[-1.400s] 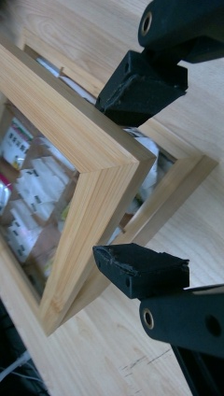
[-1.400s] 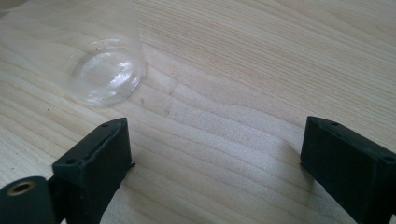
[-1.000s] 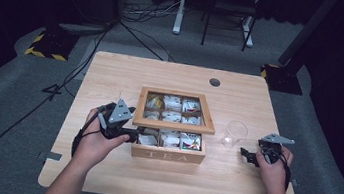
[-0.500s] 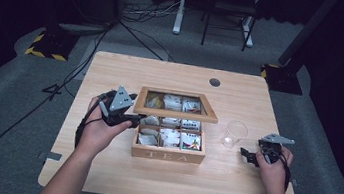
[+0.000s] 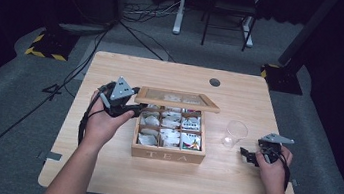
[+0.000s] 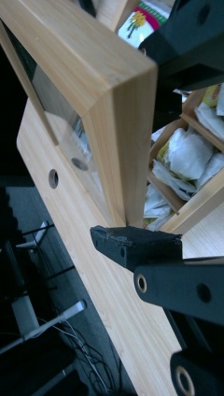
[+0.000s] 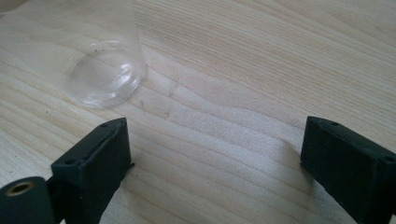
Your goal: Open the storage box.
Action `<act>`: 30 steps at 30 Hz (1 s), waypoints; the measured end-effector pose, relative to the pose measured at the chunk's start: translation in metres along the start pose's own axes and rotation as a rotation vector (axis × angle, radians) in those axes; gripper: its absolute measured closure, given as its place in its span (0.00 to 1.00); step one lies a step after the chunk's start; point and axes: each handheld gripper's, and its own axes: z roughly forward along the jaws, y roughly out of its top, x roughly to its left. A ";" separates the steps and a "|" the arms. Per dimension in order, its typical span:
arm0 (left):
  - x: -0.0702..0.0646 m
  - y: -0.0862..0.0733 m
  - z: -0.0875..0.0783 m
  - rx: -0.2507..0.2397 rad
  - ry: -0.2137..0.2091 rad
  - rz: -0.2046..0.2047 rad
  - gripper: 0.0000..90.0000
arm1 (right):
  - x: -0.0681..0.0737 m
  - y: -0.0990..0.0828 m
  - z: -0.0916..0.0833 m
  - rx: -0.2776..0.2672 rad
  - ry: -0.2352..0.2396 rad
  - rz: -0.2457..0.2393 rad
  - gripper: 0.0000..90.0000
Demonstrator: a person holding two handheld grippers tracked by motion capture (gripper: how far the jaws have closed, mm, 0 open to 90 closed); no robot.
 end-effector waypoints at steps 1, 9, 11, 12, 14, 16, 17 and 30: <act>0.000 0.002 0.000 0.008 0.005 -0.003 0.53 | 0.000 0.000 0.000 0.000 0.000 0.000 0.10; 0.001 0.009 0.001 0.029 0.035 -0.007 0.58 | 0.000 0.000 0.000 0.000 0.000 0.000 0.10; 0.001 0.009 0.001 0.027 0.035 -0.008 0.59 | 0.000 0.000 0.000 0.000 0.000 0.000 0.10; 0.001 0.009 0.001 0.027 0.034 -0.008 0.59 | 0.000 0.000 0.000 0.000 0.000 0.000 0.10; 0.003 0.010 0.001 0.025 0.032 -0.013 0.59 | 0.000 0.000 0.000 0.001 0.000 0.000 0.10; 0.004 0.011 0.002 0.023 0.038 -0.009 0.60 | 0.000 0.000 0.000 0.001 0.000 0.000 0.10; 0.004 0.011 0.002 0.021 0.036 -0.010 0.60 | 0.000 0.000 0.000 0.001 0.000 0.001 0.10; 0.009 0.015 0.003 0.008 0.035 -0.018 0.61 | 0.009 0.000 -0.006 0.016 -0.037 0.041 0.22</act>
